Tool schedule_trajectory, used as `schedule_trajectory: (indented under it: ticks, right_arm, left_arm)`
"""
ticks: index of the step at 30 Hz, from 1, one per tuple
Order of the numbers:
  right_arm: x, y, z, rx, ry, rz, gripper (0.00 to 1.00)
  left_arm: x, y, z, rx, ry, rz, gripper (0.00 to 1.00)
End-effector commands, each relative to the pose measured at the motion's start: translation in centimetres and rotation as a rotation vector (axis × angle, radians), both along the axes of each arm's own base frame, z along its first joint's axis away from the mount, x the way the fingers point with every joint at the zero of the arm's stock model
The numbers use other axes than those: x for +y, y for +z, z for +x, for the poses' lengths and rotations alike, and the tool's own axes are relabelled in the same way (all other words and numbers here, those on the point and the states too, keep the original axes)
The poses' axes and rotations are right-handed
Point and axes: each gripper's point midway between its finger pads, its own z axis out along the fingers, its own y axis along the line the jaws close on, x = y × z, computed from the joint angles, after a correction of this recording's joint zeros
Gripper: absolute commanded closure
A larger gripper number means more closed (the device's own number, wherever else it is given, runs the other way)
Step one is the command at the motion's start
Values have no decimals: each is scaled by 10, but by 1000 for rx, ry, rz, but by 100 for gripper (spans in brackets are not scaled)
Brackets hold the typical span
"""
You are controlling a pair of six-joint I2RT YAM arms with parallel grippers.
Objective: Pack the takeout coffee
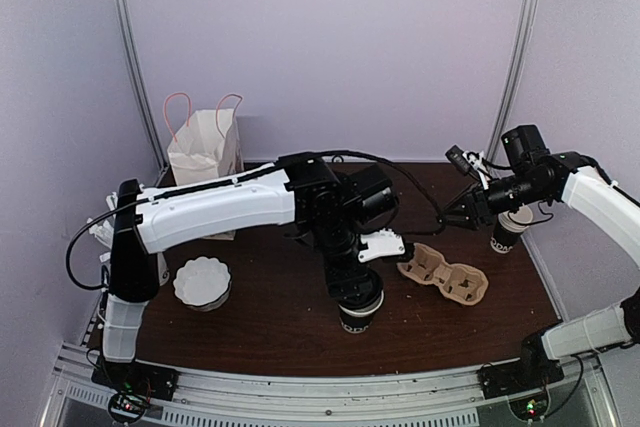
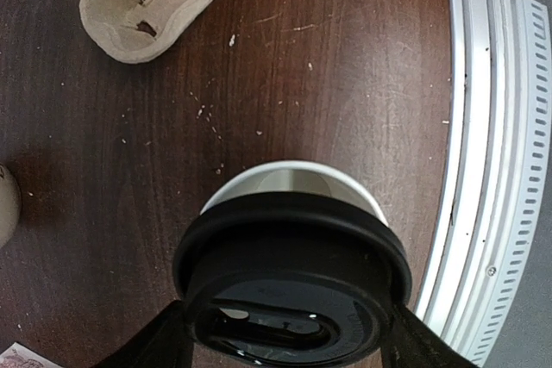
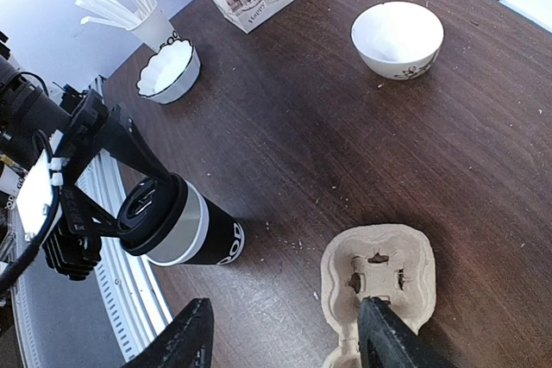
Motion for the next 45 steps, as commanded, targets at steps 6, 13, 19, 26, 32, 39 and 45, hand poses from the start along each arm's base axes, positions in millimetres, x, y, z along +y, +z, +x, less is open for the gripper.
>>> schedule_trajectory:
  ticks: [6,13,19,26,32,39,45]
  right_arm:
    - [1,2,-3,-18,11,11,39]
    - [2,1,-3,-12,12,14,39]
    - [2,1,-3,-9,14,15,39]
    - [1,-3,-8,14,21,1,38]
    - [9,-16,-16,116,43,16,39]
    - [41,-46,-62,255,209,-47,38]
    - [68,-69,-82,333,277,-44,35]
  left_arm:
    - [-4,-4,8,-22,10,11,21]
    - [-7,0,5,-26,1,-1,16]
    - [-9,8,2,-15,-7,-23,15]
    - [3,46,6,-85,5,-86,2]
    - [10,74,17,-78,107,-231,2]
    - [14,63,57,31,401,-396,3]
    - [11,40,68,161,527,-512,3]
